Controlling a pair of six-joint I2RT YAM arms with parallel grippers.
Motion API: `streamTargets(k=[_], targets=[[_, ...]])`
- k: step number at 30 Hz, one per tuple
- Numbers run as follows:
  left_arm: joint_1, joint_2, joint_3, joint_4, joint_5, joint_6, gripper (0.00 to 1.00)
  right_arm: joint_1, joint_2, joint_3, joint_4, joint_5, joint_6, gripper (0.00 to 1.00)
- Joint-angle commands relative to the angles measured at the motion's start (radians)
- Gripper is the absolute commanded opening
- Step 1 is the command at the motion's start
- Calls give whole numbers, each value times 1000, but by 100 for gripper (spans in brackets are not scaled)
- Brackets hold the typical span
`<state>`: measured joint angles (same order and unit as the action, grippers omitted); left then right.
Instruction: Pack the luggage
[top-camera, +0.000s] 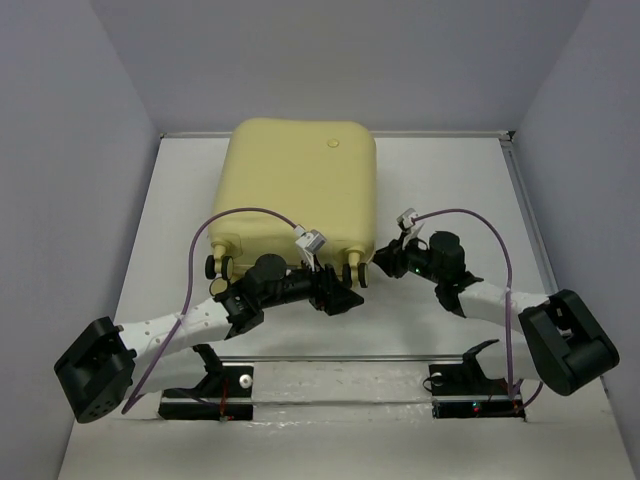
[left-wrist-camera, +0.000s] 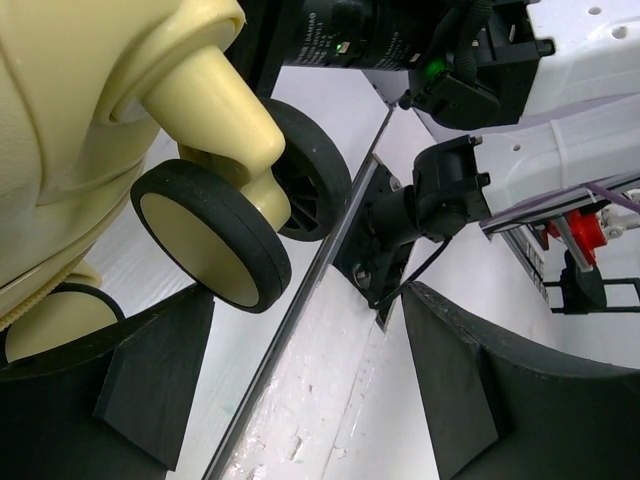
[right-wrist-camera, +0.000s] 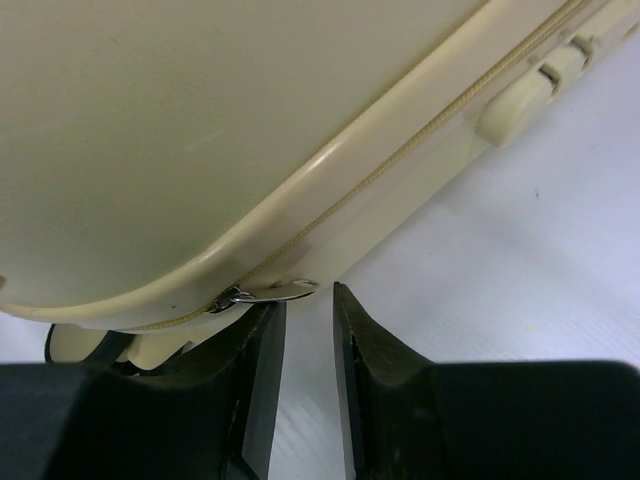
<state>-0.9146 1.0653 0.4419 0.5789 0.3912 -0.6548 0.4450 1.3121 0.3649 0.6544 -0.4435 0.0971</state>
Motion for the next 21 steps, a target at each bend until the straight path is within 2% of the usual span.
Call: streamTargets(k=[1, 6, 11, 12, 16, 21], targets=[[10, -8, 57, 81, -57, 4, 87, 9, -91, 32, 88, -63, -8, 37], [10, -2, 60, 81, -54, 4, 87, 9, -120, 29, 60, -75, -17, 38], [10, -1, 64, 81, -61, 1, 86, 9, -59, 49, 82, -116, -13, 27], [10, -2, 64, 82, -63, 0, 86, 9, -53, 46, 94, -127, -1, 20], [10, -11, 66, 82, -74, 0, 83, 9, -53, 29, 132, -135, 29, 7], [10, -21, 70, 93, -98, -2, 76, 9, -96, -23, 149, -121, 91, 7]])
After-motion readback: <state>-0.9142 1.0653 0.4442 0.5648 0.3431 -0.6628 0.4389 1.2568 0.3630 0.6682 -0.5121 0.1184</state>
